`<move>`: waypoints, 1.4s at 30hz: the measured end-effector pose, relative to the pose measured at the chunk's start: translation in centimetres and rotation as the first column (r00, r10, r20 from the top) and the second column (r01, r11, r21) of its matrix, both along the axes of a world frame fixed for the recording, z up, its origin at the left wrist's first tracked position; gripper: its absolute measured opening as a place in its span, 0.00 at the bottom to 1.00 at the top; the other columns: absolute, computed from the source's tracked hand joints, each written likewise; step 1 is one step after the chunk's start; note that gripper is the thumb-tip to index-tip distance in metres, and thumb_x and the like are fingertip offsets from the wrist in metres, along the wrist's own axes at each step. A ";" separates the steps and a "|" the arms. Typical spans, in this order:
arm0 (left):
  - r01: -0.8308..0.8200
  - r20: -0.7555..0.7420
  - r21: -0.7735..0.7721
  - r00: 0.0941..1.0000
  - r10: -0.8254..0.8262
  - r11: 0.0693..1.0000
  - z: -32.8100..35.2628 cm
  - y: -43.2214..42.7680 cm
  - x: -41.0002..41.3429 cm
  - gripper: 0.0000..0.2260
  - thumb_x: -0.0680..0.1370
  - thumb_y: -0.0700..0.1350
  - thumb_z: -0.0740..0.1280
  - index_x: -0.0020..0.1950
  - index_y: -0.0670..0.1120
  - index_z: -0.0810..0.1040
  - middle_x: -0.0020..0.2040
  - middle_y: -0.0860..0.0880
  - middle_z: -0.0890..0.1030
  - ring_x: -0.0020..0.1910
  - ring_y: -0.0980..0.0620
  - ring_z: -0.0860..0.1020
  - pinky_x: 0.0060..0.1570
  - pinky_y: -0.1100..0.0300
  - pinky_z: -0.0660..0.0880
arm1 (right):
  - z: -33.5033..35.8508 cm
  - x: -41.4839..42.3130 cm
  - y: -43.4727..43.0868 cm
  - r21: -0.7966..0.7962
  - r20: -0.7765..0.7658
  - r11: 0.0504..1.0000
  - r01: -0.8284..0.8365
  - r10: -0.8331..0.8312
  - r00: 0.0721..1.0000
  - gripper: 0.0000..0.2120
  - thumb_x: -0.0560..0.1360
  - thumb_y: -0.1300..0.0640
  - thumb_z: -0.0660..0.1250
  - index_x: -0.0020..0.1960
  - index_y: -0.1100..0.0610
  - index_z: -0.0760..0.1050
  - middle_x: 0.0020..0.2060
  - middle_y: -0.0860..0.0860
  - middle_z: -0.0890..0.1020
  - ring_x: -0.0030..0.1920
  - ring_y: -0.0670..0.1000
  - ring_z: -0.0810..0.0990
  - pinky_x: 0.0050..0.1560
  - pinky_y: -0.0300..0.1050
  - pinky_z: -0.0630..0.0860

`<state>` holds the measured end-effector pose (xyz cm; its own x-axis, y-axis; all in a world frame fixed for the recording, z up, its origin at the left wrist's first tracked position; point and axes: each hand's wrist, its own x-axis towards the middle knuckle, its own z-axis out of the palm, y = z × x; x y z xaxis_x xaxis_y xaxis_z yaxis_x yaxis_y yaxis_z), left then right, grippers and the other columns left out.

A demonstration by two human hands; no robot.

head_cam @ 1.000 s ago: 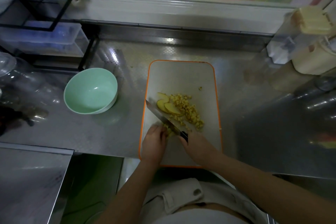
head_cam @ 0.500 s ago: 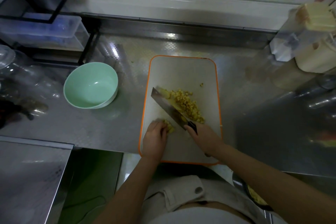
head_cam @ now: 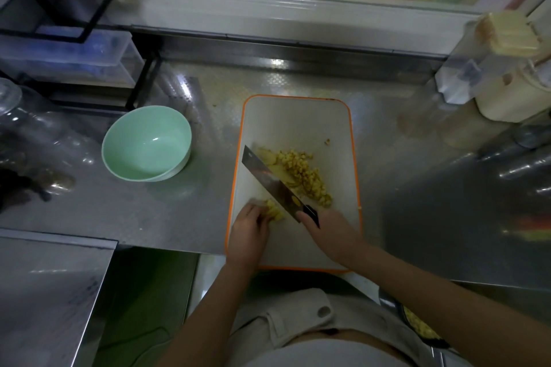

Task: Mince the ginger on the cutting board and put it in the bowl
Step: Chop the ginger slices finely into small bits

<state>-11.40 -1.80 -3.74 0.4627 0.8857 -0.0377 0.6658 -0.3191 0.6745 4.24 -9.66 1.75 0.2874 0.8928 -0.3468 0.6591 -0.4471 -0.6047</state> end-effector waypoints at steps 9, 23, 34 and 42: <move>-0.015 -0.021 0.042 1.000 0.016 0.999 0.0 0.2 0.3 0.05 0.72 0.36 0.69 0.46 0.40 0.83 0.45 0.44 0.81 0.42 0.45 0.80 0.43 0.61 0.71 | 0.6 -0.6 -0.3 -0.067 0.017 0.997 -0.028 0.029 0.999 0.14 0.80 0.47 0.56 0.45 0.57 0.71 0.29 0.46 0.68 0.28 0.42 0.66 0.25 0.34 0.64; 0.037 -0.068 0.060 0.997 -0.033 0.998 0.0 0.5 0.5 0.05 0.70 0.34 0.69 0.43 0.40 0.83 0.40 0.44 0.80 0.37 0.45 0.79 0.37 0.64 0.67 | 0.3 -1.6 0.5 -0.202 0.010 0.978 -0.061 0.064 0.998 0.19 0.81 0.47 0.55 0.33 0.52 0.62 0.28 0.48 0.67 0.27 0.45 0.66 0.26 0.37 0.61; 0.057 -0.051 0.068 0.997 -0.054 0.996 -0.4 0.6 0.2 0.05 0.70 0.34 0.67 0.41 0.40 0.82 0.38 0.43 0.79 0.35 0.44 0.78 0.40 0.61 0.66 | -1.1 -1.9 -0.1 -0.196 0.010 0.980 -0.038 0.041 0.999 0.15 0.81 0.47 0.54 0.49 0.58 0.71 0.39 0.53 0.77 0.41 0.54 0.77 0.37 0.41 0.66; 0.036 -0.024 0.010 0.999 -0.036 0.999 0.0 -0.4 0.2 0.04 0.75 0.39 0.66 0.48 0.39 0.76 0.48 0.43 0.75 0.47 0.46 0.74 0.43 0.66 0.63 | -1.8 0.2 0.4 -0.156 -0.047 0.987 -0.040 0.033 0.998 0.18 0.80 0.45 0.55 0.38 0.55 0.69 0.29 0.48 0.69 0.28 0.45 0.68 0.27 0.37 0.60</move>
<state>-11.23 -2.21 -3.71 0.4936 0.8688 -0.0395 0.6695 -0.3506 0.6549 4.47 -9.28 -0.08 0.2367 0.8360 -0.4951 0.6507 -0.5148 -0.5581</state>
